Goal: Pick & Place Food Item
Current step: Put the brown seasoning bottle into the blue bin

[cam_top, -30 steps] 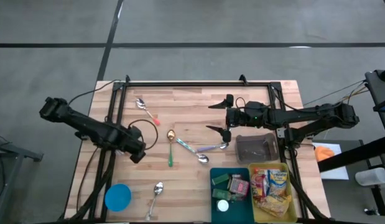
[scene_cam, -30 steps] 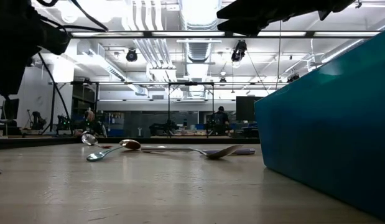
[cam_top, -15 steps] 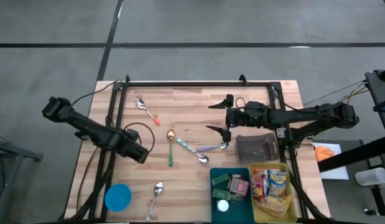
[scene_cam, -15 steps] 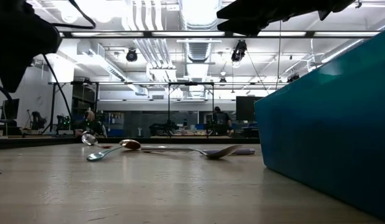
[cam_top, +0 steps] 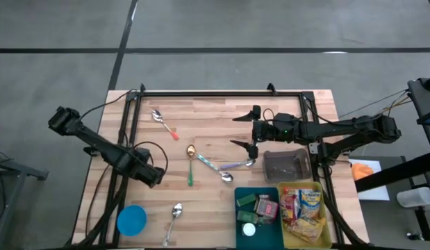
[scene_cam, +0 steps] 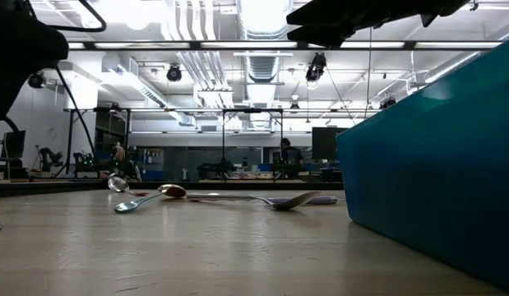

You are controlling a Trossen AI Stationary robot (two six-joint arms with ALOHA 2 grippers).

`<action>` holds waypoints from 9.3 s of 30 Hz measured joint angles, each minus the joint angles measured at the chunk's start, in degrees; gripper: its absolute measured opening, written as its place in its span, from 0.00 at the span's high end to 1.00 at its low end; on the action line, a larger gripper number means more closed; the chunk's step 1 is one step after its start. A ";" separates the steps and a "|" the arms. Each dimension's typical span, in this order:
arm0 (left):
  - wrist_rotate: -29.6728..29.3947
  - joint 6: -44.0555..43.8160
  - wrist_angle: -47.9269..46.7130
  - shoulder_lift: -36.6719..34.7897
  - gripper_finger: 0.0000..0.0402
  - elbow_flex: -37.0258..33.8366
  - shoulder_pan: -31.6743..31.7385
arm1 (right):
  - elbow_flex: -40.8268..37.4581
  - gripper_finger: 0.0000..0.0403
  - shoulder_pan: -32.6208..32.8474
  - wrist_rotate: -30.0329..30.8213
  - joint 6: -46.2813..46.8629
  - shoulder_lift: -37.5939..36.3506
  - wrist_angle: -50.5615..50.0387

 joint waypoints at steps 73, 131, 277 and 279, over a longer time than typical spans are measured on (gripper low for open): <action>-2.43 8.98 7.81 15.04 0.02 -9.89 1.03 | 0.02 0.04 0.00 0.00 0.00 -0.07 -0.02; -18.97 38.15 17.01 13.69 0.02 -2.87 12.85 | 0.04 0.04 0.00 -0.01 0.00 -0.07 -0.03; -8.84 58.36 21.72 43.32 0.48 36.95 7.59 | 0.00 0.04 0.00 0.00 0.00 -0.04 -0.04; -8.84 59.50 22.05 44.70 0.48 38.43 8.23 | 0.00 0.04 0.00 -0.02 0.00 -0.04 -0.05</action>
